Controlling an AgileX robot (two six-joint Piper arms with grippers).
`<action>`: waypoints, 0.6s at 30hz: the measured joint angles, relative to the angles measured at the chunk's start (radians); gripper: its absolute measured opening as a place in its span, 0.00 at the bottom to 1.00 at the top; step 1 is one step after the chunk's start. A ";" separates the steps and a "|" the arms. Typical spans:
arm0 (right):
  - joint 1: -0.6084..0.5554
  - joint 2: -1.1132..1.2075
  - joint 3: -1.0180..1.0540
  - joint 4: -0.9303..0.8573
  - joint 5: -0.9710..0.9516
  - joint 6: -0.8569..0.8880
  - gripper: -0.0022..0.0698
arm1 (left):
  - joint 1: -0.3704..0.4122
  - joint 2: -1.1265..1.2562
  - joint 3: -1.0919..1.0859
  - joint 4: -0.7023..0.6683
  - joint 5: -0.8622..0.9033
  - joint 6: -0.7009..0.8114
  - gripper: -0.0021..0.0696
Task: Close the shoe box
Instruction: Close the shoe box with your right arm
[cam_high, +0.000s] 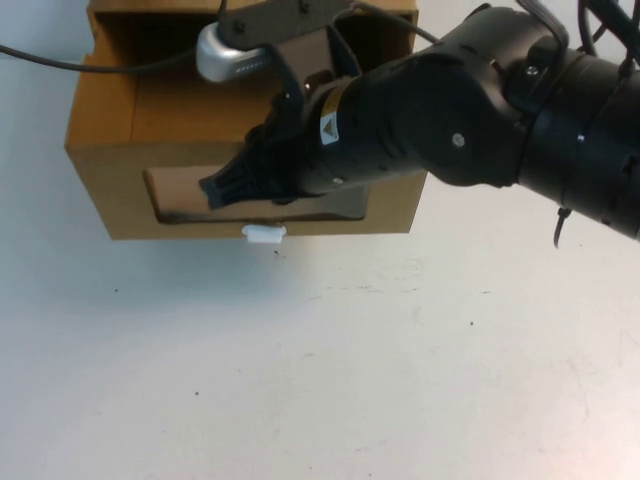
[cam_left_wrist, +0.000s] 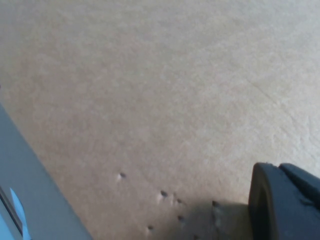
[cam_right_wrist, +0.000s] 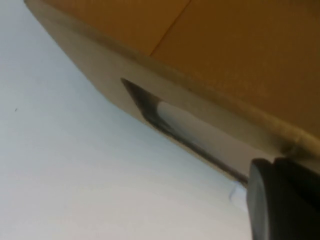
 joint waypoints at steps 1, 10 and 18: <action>-0.009 0.000 0.000 0.002 -0.008 0.000 0.01 | 0.000 0.000 0.000 0.000 0.000 0.000 0.02; -0.103 0.044 -0.006 0.016 -0.064 0.000 0.01 | 0.000 0.000 0.000 0.000 0.003 0.000 0.02; -0.127 0.107 -0.116 0.038 -0.028 -0.007 0.01 | 0.000 0.000 0.000 0.000 0.003 0.000 0.02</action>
